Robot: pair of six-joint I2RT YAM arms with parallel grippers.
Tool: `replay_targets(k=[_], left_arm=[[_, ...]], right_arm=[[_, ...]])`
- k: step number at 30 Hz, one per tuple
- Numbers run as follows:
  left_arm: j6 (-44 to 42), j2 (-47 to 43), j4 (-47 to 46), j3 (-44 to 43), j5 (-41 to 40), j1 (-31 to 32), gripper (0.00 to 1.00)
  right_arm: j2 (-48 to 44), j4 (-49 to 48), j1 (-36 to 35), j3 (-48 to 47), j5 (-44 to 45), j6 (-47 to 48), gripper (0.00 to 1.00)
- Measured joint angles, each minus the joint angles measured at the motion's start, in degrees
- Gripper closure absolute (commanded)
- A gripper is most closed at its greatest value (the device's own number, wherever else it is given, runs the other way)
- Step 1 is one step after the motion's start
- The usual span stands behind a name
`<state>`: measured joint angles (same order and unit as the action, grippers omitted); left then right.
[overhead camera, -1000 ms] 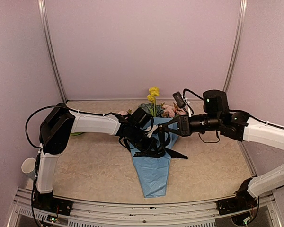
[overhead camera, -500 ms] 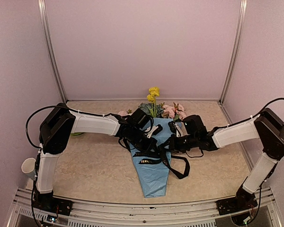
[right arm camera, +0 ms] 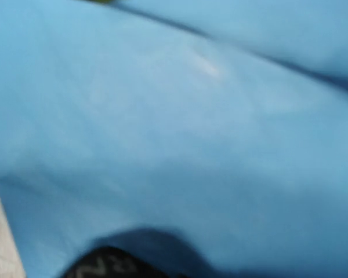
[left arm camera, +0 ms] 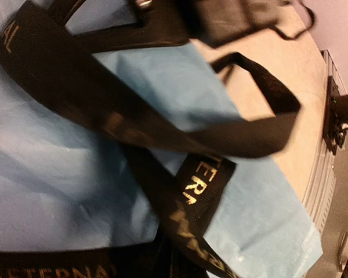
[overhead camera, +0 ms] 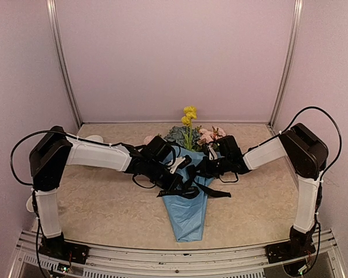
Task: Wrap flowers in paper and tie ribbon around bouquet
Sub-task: Adjust the ribbon at the center of the board, then place the left side of the ribbon on the folded bouquet.
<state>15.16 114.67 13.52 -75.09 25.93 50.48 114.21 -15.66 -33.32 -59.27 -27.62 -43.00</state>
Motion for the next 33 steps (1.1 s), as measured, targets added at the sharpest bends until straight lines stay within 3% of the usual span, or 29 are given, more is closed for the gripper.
replay_targets(k=[7, 14, 19, 26, 33], left_arm=[[-13.6, -14.0, 6.2, 0.2, 3.5, 6.4, 1.0], [-26.2, -16.7, 9.0, -15.7, 2.0, 10.8, 1.0], [-29.7, -12.2, 7.1, -23.1, -1.0, 5.7, 1.0], [-28.4, 1.3, 7.5, -24.6, 4.3, -3.6, 1.0], [-29.0, 2.6, 8.2, -22.4, 13.0, -2.2, 1.0]], right_arm=[[0.7, 0.4, 0.0, -0.2, -1.3, 1.8, 1.0], [0.7, 2.2, -0.7, -1.7, -3.8, 4.9, 1.0], [0.7, 2.2, -2.3, -2.1, -8.0, 8.0, 1.0], [0.7, 2.1, -2.6, -2.1, -10.9, 9.7, 1.0], [0.9, 2.0, -2.6, -2.1, -11.8, 9.5, 0.89]])
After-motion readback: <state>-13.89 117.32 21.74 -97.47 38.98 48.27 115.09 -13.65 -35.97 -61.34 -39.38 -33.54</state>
